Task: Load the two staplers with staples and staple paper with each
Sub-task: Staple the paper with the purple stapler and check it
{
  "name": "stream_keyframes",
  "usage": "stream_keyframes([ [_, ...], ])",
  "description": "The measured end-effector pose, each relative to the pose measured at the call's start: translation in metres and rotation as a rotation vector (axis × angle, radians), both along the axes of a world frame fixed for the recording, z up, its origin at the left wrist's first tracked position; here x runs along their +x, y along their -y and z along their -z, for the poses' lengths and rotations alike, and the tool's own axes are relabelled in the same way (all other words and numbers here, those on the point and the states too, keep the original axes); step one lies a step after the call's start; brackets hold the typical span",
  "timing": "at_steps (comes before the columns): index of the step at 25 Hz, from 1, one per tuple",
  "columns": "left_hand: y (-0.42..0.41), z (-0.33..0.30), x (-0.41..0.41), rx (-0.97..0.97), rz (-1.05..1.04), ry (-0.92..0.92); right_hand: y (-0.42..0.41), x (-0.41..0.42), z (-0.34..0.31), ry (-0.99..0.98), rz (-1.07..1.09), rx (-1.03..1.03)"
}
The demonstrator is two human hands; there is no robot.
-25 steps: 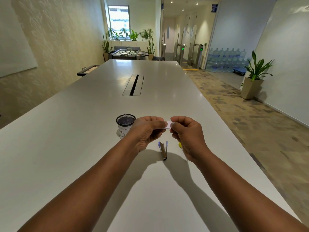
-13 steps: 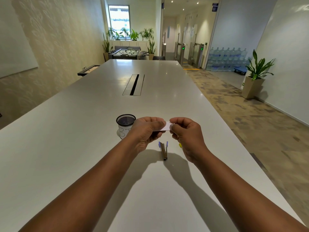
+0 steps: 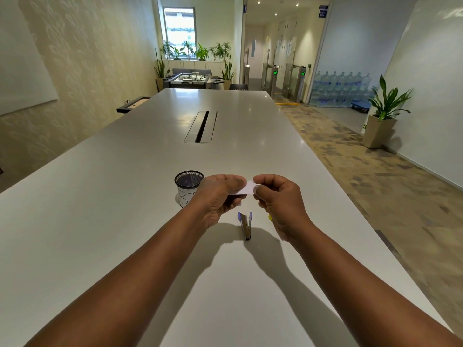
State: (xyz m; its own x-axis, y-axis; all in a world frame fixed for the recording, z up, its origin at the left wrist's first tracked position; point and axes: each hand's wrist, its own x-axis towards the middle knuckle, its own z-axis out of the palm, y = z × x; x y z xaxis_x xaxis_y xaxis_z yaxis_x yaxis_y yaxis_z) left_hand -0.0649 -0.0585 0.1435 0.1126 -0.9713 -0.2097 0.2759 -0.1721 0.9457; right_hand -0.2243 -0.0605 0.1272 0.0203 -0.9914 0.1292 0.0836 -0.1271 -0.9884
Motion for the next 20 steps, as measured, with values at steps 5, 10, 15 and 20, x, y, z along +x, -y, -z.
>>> stream_keyframes([
  [5, -0.0002, -0.0013, 0.003, -0.018, 0.06, 0.032, 0.0018, -0.0012, -0.0004, 0.005, 0.02, -0.001],
  [10, 0.0008, -0.0002, -0.0008, 0.026, -0.012, 0.016, 0.0023, 0.0007, 0.002, 0.008, 0.0, 0.011],
  [15, 0.0, 0.0035, -0.0004, -0.025, 0.045, -0.001, 0.0039, -0.0007, 0.0048, 0.012, -0.002, 0.021],
  [20, 0.0036, 0.0051, -0.0005, -0.014, 0.021, 0.005, 0.005, -0.0016, 0.007, 0.014, -0.018, 0.029],
])
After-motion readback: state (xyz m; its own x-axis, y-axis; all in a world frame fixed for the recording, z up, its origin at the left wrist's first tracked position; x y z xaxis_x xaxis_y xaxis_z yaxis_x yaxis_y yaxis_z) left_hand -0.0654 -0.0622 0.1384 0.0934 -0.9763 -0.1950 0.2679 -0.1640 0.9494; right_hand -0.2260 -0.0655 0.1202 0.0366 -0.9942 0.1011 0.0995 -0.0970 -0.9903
